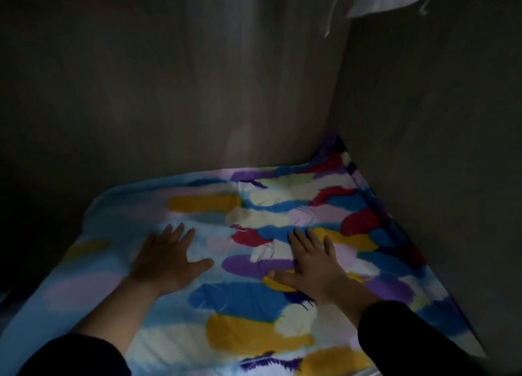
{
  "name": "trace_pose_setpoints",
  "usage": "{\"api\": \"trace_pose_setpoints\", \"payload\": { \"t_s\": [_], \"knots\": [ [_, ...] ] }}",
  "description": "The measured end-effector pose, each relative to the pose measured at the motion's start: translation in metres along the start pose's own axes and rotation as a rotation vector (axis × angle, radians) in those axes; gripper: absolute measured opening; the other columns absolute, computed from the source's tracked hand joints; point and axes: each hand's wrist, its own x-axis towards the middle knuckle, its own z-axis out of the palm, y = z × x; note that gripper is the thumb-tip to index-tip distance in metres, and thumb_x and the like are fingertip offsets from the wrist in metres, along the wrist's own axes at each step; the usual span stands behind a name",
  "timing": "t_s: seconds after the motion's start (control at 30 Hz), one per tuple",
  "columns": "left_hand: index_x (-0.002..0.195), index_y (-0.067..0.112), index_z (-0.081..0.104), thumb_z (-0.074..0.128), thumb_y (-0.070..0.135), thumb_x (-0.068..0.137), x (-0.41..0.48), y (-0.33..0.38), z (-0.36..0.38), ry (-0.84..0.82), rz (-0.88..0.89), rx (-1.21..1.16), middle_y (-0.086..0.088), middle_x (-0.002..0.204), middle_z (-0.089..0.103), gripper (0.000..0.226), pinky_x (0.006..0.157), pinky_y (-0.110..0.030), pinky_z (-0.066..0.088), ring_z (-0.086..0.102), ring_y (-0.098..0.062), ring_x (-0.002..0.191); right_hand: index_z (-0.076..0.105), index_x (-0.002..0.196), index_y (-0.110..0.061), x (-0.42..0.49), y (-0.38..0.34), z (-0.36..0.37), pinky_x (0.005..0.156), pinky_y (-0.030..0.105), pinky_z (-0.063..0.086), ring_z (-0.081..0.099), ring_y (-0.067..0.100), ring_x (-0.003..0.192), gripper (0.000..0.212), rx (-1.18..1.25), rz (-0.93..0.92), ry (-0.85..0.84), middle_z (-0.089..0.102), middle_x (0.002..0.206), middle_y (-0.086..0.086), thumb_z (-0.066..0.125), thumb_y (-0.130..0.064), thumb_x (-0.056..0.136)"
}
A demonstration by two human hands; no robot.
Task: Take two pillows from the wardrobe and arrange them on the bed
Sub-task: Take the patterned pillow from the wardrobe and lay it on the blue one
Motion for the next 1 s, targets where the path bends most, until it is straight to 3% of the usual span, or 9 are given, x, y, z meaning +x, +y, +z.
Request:
{"api": "trace_pose_setpoints", "payload": {
  "t_s": [0.07, 0.13, 0.23, 0.37, 0.47, 0.6, 0.7, 0.83, 1.0],
  "knots": [
    [0.146, 0.029, 0.018, 0.034, 0.076, 0.074, 0.003, -0.001, 0.008, 0.030, 0.071, 0.032, 0.000, 0.157, 0.017, 0.088, 0.114, -0.046, 0.014, 0.012, -0.023, 0.144, 0.003, 0.149, -0.018, 0.012, 0.001, 0.003, 0.113, 0.055, -0.008, -0.007, 0.020, 0.145, 0.112, 0.001, -0.003, 0.054, -0.001, 0.159, 0.002, 0.022, -0.090, 0.066],
    [0.142, 0.025, 0.033, 0.033, 0.070, 0.072, 0.002, 0.003, 0.008, 0.089, 0.162, 0.062, -0.005, 0.152, 0.032, 0.083, 0.110, -0.048, 0.024, 0.026, -0.029, 0.140, 0.019, 0.146, -0.016, 0.019, -0.002, 0.006, 0.112, 0.056, -0.003, 0.005, 0.021, 0.145, 0.100, 0.010, -0.012, 0.146, 0.015, 0.158, 0.003, 0.034, -0.082, 0.073],
    [0.111, 0.011, 0.068, 0.036, 0.050, 0.077, -0.003, 0.008, 0.006, 0.235, 0.327, 0.022, -0.020, 0.119, 0.065, 0.060, 0.086, -0.054, 0.050, 0.060, -0.042, 0.109, 0.046, 0.130, -0.021, 0.023, -0.003, 0.008, 0.110, 0.051, 0.008, 0.030, 0.021, 0.135, 0.069, 0.043, -0.032, 0.257, 0.043, 0.141, 0.001, 0.046, -0.069, 0.079],
    [0.090, 0.002, 0.074, 0.060, 0.019, 0.080, -0.012, 0.022, -0.004, 0.264, 0.239, -0.101, -0.025, 0.093, 0.072, 0.025, 0.076, -0.048, 0.057, 0.068, -0.042, 0.088, 0.065, 0.095, -0.017, 0.023, -0.011, 0.005, 0.098, 0.036, 0.030, 0.051, 0.025, 0.110, 0.032, 0.030, -0.089, 0.343, 0.063, 0.108, 0.004, 0.050, -0.044, 0.090],
    [0.071, 0.002, 0.071, 0.057, 0.015, 0.078, -0.018, 0.030, -0.006, 0.326, 0.223, -0.147, -0.021, 0.069, 0.071, 0.020, 0.055, -0.036, 0.056, 0.068, -0.036, 0.064, 0.064, 0.089, -0.007, 0.025, -0.022, 0.000, 0.080, 0.034, 0.042, 0.056, 0.030, 0.096, 0.027, 0.041, -0.058, 0.334, 0.064, 0.100, 0.013, 0.049, -0.029, 0.091],
    [0.085, 0.014, 0.065, 0.045, 0.025, 0.095, -0.027, 0.032, -0.015, 0.355, 0.111, -0.199, -0.011, 0.094, 0.072, 0.025, 0.075, -0.036, 0.047, 0.064, -0.030, 0.092, 0.059, 0.079, -0.003, 0.015, -0.027, -0.005, 0.072, 0.038, 0.042, 0.057, 0.033, 0.087, 0.026, 0.116, -0.067, 0.404, 0.063, 0.091, 0.017, 0.047, -0.022, 0.092],
    [0.091, 0.018, 0.063, 0.044, 0.024, 0.095, -0.037, 0.033, -0.028, 0.368, 0.086, -0.164, -0.007, 0.100, 0.072, 0.021, 0.076, -0.035, 0.047, 0.063, -0.030, 0.095, 0.047, 0.066, -0.008, -0.002, -0.029, -0.012, 0.064, 0.038, 0.037, 0.055, 0.036, 0.078, 0.028, 0.233, -0.111, 0.479, 0.059, 0.079, 0.021, 0.052, -0.015, 0.092],
    [0.093, 0.018, 0.065, 0.046, 0.024, 0.094, -0.051, 0.025, -0.062, 0.398, 0.082, -0.151, -0.014, 0.098, 0.072, 0.019, 0.075, -0.037, 0.051, 0.066, -0.033, 0.095, 0.037, 0.064, -0.013, -0.022, -0.047, -0.034, 0.061, 0.040, 0.037, 0.051, 0.036, 0.071, 0.032, 0.367, -0.130, 0.570, 0.052, 0.070, 0.023, 0.053, -0.009, 0.091],
    [0.079, 0.012, 0.070, 0.045, 0.022, 0.081, -0.085, 0.008, -0.128, 0.449, 0.219, -0.150, -0.019, 0.076, 0.073, 0.026, 0.052, -0.041, 0.055, 0.068, -0.038, 0.062, 0.049, 0.070, -0.002, -0.058, -0.089, -0.077, 0.061, 0.035, 0.031, 0.050, 0.036, 0.074, 0.024, 0.441, -0.046, 0.597, 0.055, 0.075, 0.024, 0.050, -0.009, 0.093]
  ]
}}
